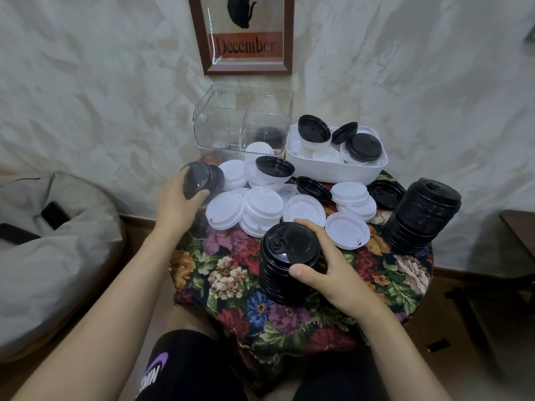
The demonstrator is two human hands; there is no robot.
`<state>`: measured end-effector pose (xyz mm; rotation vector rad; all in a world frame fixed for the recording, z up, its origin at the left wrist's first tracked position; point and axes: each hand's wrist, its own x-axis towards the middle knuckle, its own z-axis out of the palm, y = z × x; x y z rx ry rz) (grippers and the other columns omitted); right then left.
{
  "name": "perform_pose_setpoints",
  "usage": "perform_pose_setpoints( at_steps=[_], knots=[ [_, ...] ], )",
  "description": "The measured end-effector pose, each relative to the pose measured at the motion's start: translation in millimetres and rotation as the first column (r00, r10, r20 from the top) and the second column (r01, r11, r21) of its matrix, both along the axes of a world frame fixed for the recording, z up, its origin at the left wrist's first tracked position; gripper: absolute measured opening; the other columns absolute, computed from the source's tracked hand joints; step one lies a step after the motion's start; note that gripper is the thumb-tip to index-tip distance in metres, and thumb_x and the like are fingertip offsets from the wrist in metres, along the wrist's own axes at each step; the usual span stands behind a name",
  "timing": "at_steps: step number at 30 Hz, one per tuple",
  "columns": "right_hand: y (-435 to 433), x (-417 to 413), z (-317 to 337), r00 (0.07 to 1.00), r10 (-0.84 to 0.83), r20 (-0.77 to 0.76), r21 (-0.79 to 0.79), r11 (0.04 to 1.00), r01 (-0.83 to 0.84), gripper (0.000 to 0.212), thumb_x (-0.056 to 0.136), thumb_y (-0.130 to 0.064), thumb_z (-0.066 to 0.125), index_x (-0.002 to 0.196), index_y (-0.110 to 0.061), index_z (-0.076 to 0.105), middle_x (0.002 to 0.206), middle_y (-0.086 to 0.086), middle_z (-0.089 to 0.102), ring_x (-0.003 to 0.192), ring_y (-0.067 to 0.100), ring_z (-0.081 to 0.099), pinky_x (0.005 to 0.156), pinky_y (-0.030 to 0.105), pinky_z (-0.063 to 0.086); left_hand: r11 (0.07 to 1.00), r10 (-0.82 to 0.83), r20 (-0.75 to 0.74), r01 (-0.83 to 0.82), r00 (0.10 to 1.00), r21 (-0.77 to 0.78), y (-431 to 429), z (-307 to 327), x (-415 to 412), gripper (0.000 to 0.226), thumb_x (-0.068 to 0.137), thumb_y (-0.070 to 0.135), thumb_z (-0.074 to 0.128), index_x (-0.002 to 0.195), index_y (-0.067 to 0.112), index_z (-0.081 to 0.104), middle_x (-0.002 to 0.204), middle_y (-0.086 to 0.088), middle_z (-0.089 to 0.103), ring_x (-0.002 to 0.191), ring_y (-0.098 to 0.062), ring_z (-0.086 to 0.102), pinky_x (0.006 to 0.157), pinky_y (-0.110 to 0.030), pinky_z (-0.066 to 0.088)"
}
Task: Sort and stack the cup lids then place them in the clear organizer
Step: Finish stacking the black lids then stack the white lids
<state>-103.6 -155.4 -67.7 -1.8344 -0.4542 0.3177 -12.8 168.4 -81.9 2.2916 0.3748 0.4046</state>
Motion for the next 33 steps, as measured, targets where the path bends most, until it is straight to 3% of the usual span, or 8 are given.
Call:
perform_pose_setpoints(
  at_steps=[5, 11, 15, 18, 21, 27, 31, 33],
  knots=[
    [-1, 1, -2, 1.0, 0.003, 0.003, 0.001, 1.0, -0.003, 0.079, 0.079, -0.055, 0.077, 0.149, -0.047, 0.04, 0.138, -0.031, 0.056, 0.132, -0.004, 0.053, 0.104, 0.018, 0.043, 0.99, -0.054, 0.071, 0.063, 0.996, -0.128, -3, -1, -1, 0.067, 0.096, 0.029, 0.074, 0.156, 0.019, 0.045, 0.154, -0.004, 0.053, 0.14, -0.023, 0.049, 0.107, -0.028, 0.037],
    [0, 1, -2, 1.0, 0.002, 0.0, 0.018, 1.0, -0.002, 0.078, 0.079, -0.054, 0.077, 0.147, -0.046, 0.041, 0.135, -0.034, 0.057, 0.129, -0.007, 0.054, 0.098, 0.007, 0.043, 0.982, -0.149, 0.106, 0.159, 0.983, -0.098, -13, 3, -16, 0.069, 0.089, 0.058, 0.071, 0.151, 0.037, 0.05, 0.15, 0.008, 0.055, 0.138, -0.014, 0.05, 0.116, -0.048, 0.043],
    [0, 0, -2, 1.0, -0.001, 0.008, 0.011, 1.0, 0.001, 0.077, 0.08, -0.054, 0.078, 0.147, -0.048, 0.041, 0.138, -0.031, 0.056, 0.131, -0.004, 0.053, 0.104, 0.017, 0.043, 0.945, -0.276, 0.19, 0.302, 0.942, -0.129, -41, 20, -43, 0.057, 0.094, 0.046, 0.073, 0.147, 0.038, 0.055, 0.134, 0.03, 0.055, 0.124, 0.018, 0.048, 0.114, -0.024, 0.04],
    [-1, 1, -2, 1.0, -0.011, 0.019, 0.008, 1.0, 0.011, 0.079, 0.079, -0.055, 0.079, 0.148, -0.047, 0.041, 0.14, -0.028, 0.057, 0.133, -0.002, 0.053, 0.109, 0.028, 0.043, 0.864, -0.426, 0.212, 0.465, 0.88, -0.194, -65, 35, -73, 0.056, 0.087, 0.059, 0.07, 0.14, 0.049, 0.057, 0.142, 0.027, 0.056, 0.136, 0.007, 0.047, 0.116, -0.036, 0.039],
    [-1, 1, -1, 1.0, -0.008, 0.03, 0.019, 1.0, 0.008, 0.08, 0.08, -0.051, 0.08, 0.151, -0.044, 0.042, 0.143, -0.023, 0.058, 0.135, 0.001, 0.053, 0.112, 0.033, 0.044, 0.773, -0.57, 0.185, 0.599, 0.801, -0.21, -84, 41, -96, 0.057, 0.085, 0.057, 0.071, 0.139, 0.043, 0.061, 0.141, 0.018, 0.059, 0.137, -0.005, 0.051, 0.115, -0.038, 0.042],
    [-3, 2, 0, 0.999, 0.006, 0.048, 0.022, 1.0, -0.007, 0.075, 0.086, -0.036, 0.079, 0.152, -0.037, 0.043, 0.144, -0.024, 0.058, 0.136, 0.0, 0.053, 0.107, 0.02, 0.044, 0.754, -0.616, 0.125, 0.628, 0.778, -0.193, -97, 33, -109, 0.057, 0.078, 0.06, 0.074, 0.133, 0.051, 0.061, 0.131, 0.024, 0.056, 0.132, 0.0, 0.052, 0.113, -0.034, 0.042],
    [-4, 2, -1, 0.999, 0.016, 0.05, 0.03, 0.999, -0.018, 0.077, 0.086, -0.039, 0.079, 0.154, -0.035, 0.042, 0.145, -0.023, 0.057, 0.137, 0.0, 0.052, 0.107, 0.016, 0.043, 0.745, -0.64, 0.095, 0.646, 0.763, -0.167, -98, 35, -109, 0.057, 0.08, 0.061, 0.073, 0.135, 0.054, 0.058, 0.134, 0.026, 0.054, 0.134, 0.001, 0.049, 0.114, -0.035, 0.041],
    [-4, 2, -2, 0.999, 0.023, 0.043, 0.038, 0.999, -0.024, 0.084, 0.083, -0.051, 0.081, 0.155, -0.036, 0.042, 0.147, -0.022, 0.056, 0.138, 0.0, 0.05, 0.108, 0.016, 0.042, 0.733, -0.658, 0.076, 0.66, 0.749, -0.165, -98, 36, -108, 0.057, 0.081, 0.06, 0.072, 0.136, 0.055, 0.057, 0.136, 0.025, 0.053, 0.134, 0.002, 0.049, 0.114, -0.036, 0.041]
  ],
)
